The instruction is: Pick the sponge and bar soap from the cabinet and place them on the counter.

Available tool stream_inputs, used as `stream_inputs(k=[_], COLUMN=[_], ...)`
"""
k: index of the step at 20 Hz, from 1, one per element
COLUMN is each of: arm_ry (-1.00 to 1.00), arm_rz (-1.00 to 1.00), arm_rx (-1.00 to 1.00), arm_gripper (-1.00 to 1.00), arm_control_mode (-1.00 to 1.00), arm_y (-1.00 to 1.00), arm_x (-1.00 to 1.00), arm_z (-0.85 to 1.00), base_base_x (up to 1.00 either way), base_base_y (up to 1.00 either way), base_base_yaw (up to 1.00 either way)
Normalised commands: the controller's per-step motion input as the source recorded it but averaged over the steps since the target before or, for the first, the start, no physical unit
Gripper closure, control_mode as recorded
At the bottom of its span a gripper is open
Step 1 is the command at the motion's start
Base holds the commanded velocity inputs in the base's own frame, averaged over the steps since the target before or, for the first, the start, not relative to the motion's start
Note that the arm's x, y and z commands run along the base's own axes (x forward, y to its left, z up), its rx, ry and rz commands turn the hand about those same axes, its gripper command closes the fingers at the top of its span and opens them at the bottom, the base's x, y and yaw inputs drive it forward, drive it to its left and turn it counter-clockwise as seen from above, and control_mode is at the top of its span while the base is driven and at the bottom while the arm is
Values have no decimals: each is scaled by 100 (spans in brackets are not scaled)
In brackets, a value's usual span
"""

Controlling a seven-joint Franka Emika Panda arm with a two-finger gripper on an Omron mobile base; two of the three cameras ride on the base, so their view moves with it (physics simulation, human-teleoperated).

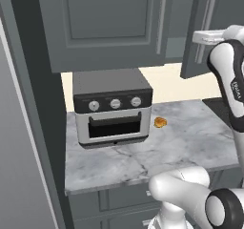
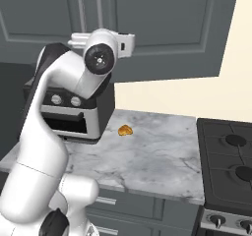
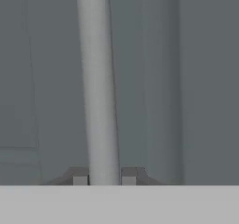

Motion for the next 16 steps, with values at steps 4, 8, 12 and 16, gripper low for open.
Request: stream_inputs(k=[4,8,12,16], arm_ry=[-4,-3,-3,-3], arm_rz=[9,8,8,8], arm_rx=[0,0,0,0], arm_gripper=[100,100,100,100], arm_control_mode=[-100,-100,-100,-100], arm_y=[-44,-44,-44,-45], arm_x=[-49,-51,-53,-56], arm_z=[36,38,36,36], base_base_x=[0,0,0,0], base_base_y=[0,0,0,0], base_base_yaw=[0,0,0,0])
